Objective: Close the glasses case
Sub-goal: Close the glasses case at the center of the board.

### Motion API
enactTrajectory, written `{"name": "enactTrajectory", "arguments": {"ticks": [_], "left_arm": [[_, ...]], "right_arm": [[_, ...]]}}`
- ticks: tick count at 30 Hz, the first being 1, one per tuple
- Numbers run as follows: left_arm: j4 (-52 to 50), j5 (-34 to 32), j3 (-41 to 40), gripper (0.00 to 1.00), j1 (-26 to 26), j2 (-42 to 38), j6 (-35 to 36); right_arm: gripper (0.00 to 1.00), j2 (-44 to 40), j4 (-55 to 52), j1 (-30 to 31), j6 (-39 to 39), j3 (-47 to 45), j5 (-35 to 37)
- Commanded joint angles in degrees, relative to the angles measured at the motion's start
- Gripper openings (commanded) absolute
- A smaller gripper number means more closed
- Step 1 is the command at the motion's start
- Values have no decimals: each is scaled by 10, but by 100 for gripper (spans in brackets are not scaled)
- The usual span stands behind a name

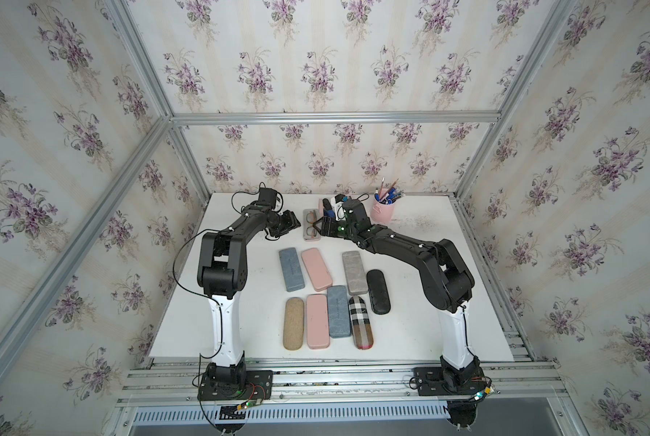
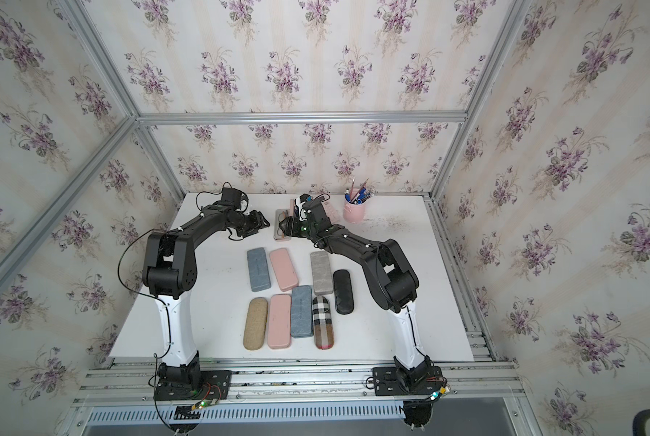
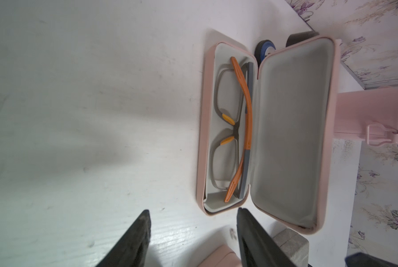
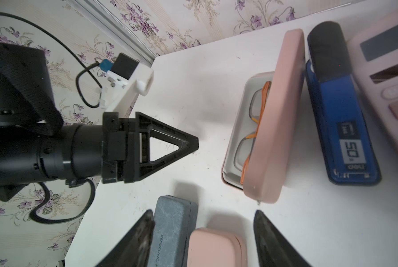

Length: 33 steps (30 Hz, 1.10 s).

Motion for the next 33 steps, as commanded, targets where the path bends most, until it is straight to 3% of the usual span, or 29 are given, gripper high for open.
{"name": "enactTrajectory", "arguments": {"ticks": [1,17,18,30,33], "left_arm": [[-8,4,17,62,-2,16,-8],[-47,-5,144,56,-16,123,-15],[-50,-5,152,52,-18,129,-15],[-64,-26,178,39,-23,152,-9],[-67,-27,184,36,-24,155,-6]], "right_arm": [[67,17,-10,-8,-7,17,12],[61,90,-12,-33,-5,90,-27],[60,94,-11,-33,-5,94,-30],[55,126,1,-33,4,112,-42],[55,127,8,-55,7,110,-43]]}}
